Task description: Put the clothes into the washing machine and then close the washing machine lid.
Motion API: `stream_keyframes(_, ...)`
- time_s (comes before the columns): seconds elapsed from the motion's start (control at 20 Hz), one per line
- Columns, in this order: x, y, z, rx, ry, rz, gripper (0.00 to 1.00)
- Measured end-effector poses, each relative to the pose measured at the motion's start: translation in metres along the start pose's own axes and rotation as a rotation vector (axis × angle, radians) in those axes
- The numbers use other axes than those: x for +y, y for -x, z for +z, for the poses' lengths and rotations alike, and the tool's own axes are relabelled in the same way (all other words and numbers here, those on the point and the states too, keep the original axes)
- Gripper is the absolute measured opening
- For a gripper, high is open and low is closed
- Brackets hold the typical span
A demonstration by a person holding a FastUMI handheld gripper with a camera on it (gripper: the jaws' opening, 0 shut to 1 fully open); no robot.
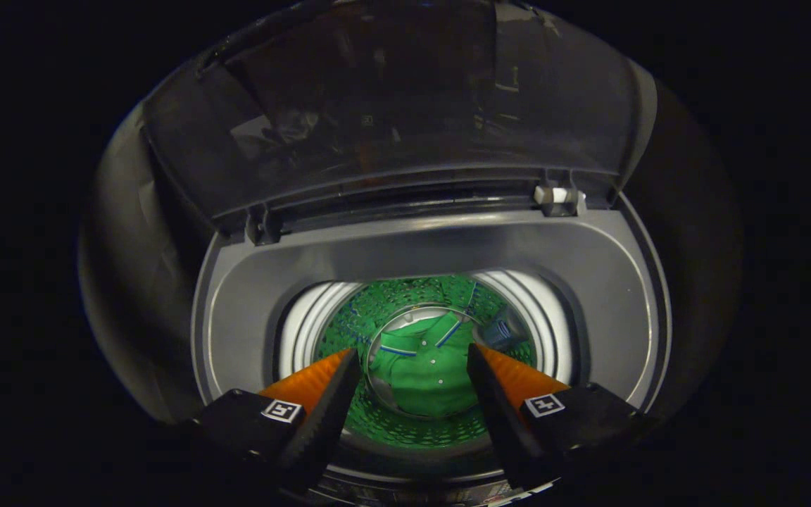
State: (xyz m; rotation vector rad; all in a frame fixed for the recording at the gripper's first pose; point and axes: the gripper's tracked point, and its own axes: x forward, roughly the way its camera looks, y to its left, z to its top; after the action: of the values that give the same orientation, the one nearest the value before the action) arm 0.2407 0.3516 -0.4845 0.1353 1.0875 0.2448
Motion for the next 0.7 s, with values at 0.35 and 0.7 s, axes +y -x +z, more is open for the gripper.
stream_keyframes(0.35,0.009,0.074,0.056,-0.155,0.076,0.018,0.99)
stream_keyframes(0.7,0.03,0.146,0.126,-0.321,0.092,0.058,0.99)
